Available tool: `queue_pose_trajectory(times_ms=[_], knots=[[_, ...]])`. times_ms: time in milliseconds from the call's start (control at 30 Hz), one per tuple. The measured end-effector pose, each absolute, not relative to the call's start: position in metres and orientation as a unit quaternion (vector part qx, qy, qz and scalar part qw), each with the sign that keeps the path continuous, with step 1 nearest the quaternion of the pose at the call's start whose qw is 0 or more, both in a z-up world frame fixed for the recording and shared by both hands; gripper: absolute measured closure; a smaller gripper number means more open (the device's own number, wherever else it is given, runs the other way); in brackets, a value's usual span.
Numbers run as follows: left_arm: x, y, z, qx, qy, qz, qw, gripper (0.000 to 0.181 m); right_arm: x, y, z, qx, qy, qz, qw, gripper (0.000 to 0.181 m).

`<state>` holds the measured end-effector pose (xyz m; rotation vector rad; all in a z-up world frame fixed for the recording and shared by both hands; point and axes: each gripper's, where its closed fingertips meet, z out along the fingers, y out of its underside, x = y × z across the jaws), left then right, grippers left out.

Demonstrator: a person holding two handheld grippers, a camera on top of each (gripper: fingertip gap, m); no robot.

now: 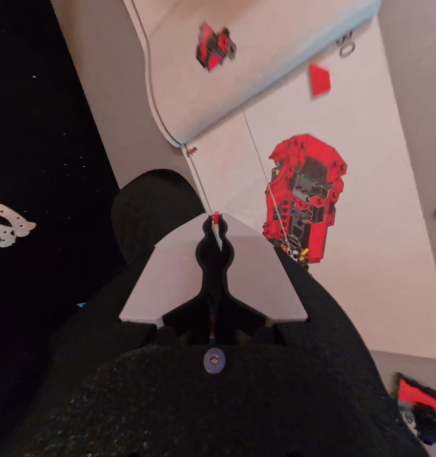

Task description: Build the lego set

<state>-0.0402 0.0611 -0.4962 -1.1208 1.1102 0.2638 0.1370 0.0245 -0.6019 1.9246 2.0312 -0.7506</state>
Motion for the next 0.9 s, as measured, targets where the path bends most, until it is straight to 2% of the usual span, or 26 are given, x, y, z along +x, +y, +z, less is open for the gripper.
queue_pose_trajectory(times_ms=[33, 367, 533, 800, 900], knots=[[-0.038, 0.06, -0.498, -0.498, 0.505, 0.125, 0.694, 0.176, 0.139, 0.027, -0.608, 0.663, 0.695, -0.25, 0.123, 0.176], [-0.031, 0.058, -0.502, -0.489, 0.523, 0.127, 0.686, 0.176, 0.13, 0.051, -0.61, 0.657, 0.71, -0.238, 0.085, 0.171], [-0.025, 0.056, -0.506, -0.485, 0.535, 0.123, 0.68, 0.176, 0.124, 0.069, -0.609, 0.634, 0.745, -0.207, -0.009, 0.154], [-0.02, 0.053, -0.509, -0.478, 0.546, 0.119, 0.678, 0.177, 0.123, 0.083, -0.61, 0.622, 0.75, -0.213, -0.077, 0.154], [-0.017, 0.052, -0.512, -0.476, 0.555, 0.123, 0.671, 0.176, 0.12, 0.093, -0.611, 0.619, 0.752, -0.203, -0.103, 0.148]])
